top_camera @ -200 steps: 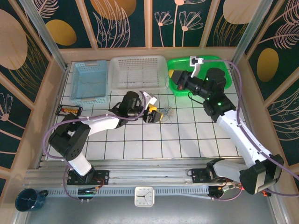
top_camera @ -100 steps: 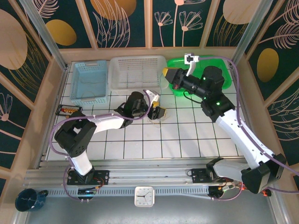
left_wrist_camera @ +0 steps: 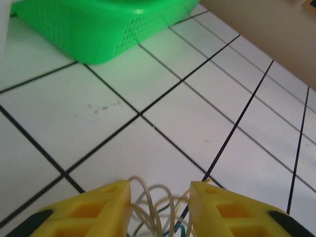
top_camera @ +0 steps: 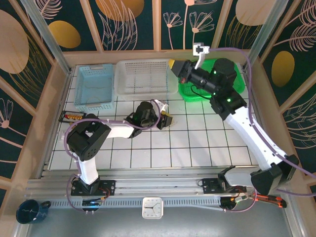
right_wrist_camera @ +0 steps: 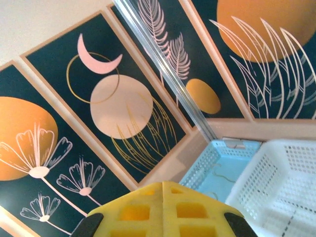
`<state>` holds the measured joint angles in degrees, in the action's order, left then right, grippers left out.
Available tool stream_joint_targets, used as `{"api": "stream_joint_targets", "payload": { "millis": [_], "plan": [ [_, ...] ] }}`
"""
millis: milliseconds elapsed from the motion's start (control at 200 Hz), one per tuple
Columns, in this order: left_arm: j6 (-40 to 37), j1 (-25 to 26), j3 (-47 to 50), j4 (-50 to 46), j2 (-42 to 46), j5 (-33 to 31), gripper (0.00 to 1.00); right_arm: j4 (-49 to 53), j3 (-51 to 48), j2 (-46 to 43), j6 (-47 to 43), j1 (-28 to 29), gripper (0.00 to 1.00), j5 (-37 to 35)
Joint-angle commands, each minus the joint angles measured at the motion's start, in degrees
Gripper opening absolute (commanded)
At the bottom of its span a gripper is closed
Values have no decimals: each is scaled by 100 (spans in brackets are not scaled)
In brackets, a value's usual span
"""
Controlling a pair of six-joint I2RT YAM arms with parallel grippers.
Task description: Untangle the cables
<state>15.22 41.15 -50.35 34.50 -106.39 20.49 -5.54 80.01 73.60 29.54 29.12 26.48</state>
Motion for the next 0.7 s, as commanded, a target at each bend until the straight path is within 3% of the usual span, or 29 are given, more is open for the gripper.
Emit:
{"api": "stream_joint_targets", "payload": {
  "millis": [0,315,485,696],
  "plan": [
    [17,-15,188,291,-126,9,33,-381,620,119,251,-231,0,1],
    [13,-11,592,416,-69,-97,32,-1095,1400,416,1376,-1470,0,379],
    [61,-16,649,426,33,-65,35,-1037,1656,562,1380,-1859,0,351],
    [376,-11,563,393,334,127,53,-1033,1435,639,1244,-2233,0,71]
  ]
}}
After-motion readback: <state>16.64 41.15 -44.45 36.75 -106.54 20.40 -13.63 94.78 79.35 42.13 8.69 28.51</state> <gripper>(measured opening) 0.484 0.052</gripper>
